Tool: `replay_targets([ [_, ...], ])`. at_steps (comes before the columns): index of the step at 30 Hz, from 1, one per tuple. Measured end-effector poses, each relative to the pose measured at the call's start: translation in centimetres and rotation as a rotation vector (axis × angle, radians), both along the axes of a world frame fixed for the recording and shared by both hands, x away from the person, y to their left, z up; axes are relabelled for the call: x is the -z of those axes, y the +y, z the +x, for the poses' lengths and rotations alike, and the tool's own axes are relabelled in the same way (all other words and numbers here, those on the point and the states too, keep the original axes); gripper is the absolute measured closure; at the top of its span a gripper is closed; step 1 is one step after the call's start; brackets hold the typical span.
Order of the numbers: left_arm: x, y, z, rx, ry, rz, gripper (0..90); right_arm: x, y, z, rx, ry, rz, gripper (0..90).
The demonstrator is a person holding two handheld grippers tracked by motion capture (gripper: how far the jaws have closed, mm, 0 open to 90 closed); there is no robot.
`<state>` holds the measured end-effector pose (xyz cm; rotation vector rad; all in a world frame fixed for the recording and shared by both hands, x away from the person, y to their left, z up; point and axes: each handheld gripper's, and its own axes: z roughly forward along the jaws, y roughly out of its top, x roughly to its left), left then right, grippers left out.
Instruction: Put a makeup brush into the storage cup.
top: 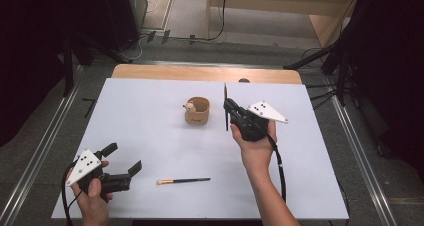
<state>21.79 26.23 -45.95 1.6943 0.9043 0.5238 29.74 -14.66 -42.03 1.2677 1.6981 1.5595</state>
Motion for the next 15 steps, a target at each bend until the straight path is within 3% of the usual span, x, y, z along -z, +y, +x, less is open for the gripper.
replay_targets([
  [15, 0.1, 0.0, 0.0, 0.002, 0.004, 0.001, 0.0, -0.1, -0.1, 1.2, 0.005, -0.035, 0.036, 84.8],
])
